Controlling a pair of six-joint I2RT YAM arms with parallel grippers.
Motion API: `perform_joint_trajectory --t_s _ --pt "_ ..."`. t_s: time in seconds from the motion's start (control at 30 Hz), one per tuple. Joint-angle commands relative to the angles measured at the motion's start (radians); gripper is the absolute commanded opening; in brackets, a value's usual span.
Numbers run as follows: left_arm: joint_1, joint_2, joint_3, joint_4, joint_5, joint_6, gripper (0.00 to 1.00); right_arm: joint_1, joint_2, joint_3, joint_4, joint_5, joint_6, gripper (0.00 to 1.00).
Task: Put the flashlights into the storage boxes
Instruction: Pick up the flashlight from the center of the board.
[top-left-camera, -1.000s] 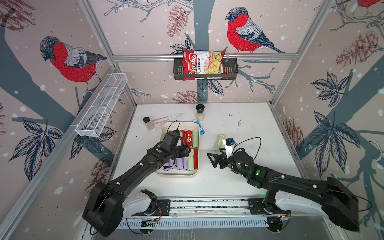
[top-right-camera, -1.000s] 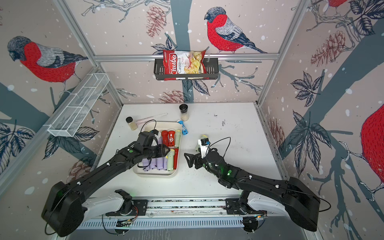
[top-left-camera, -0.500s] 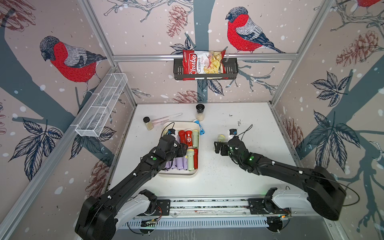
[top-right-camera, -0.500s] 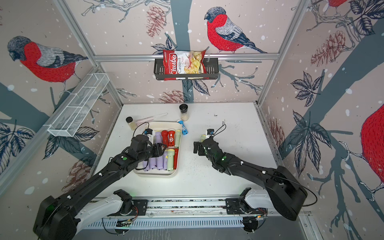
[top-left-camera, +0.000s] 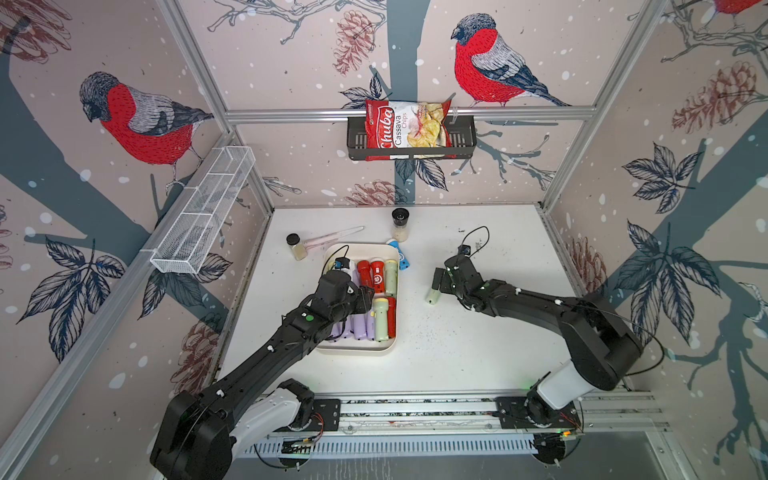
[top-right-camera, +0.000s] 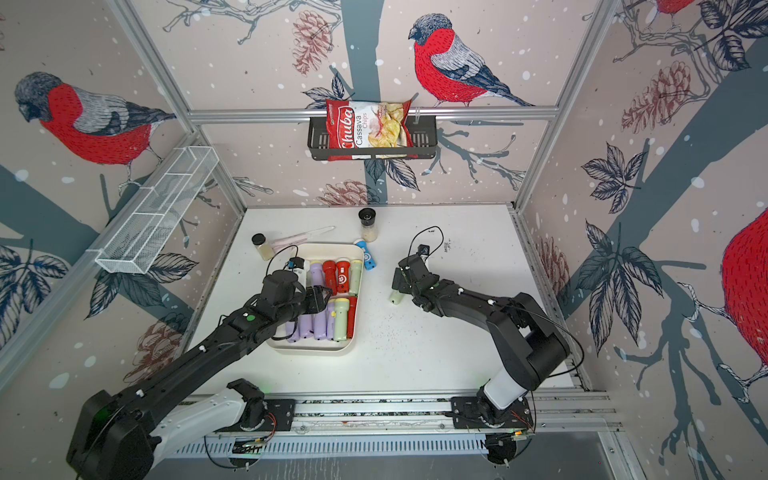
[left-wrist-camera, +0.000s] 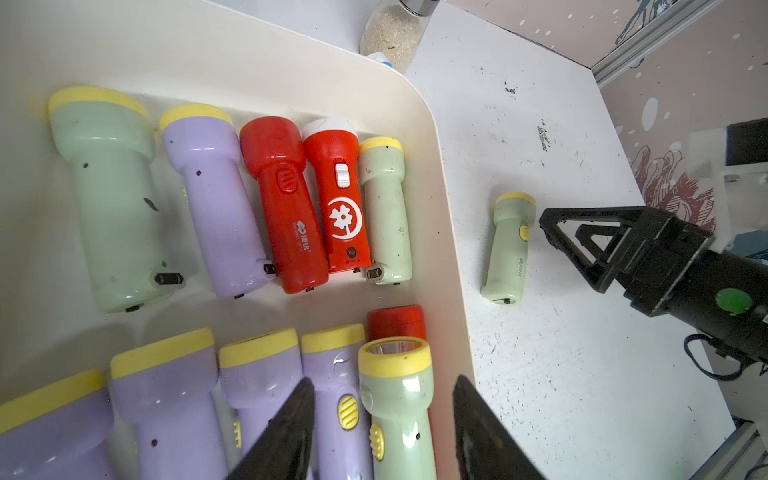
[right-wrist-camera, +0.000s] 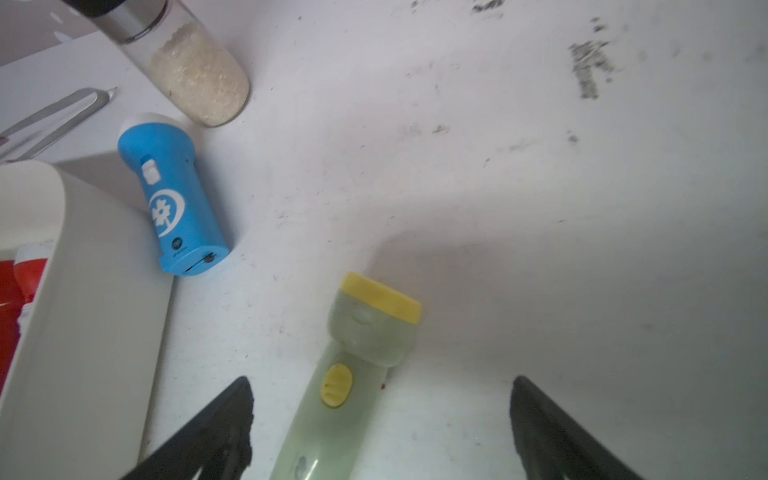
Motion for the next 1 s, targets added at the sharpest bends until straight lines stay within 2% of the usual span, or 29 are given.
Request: perform_joint_trajectory --t_s 0.0,0.13,0.43,0.6,0.97 --pt "0.002 -0.012 -0.013 0.022 -0.018 0.01 0.53 0.001 0.035 0.016 -0.006 -0.053 0.012 0.92" --pt "0.003 -0.033 -0.026 0.036 -0.03 0.009 0.53 0.009 0.076 0.038 -0.022 -0.095 0.011 0.87" --pt "0.009 -0.051 -0.032 0.021 -0.038 0.013 0.53 0.047 0.133 0.064 -0.103 -0.073 -0.011 0.76" --pt "0.009 -0.058 -0.034 0.019 -0.035 0.013 0.53 0.048 0.138 0.083 -0.157 -0.03 -0.022 0.6" --pt "0.012 -0.075 -0.031 0.008 -0.032 0.014 0.53 0.04 0.094 0.044 -0.129 -0.058 -0.036 0.42"
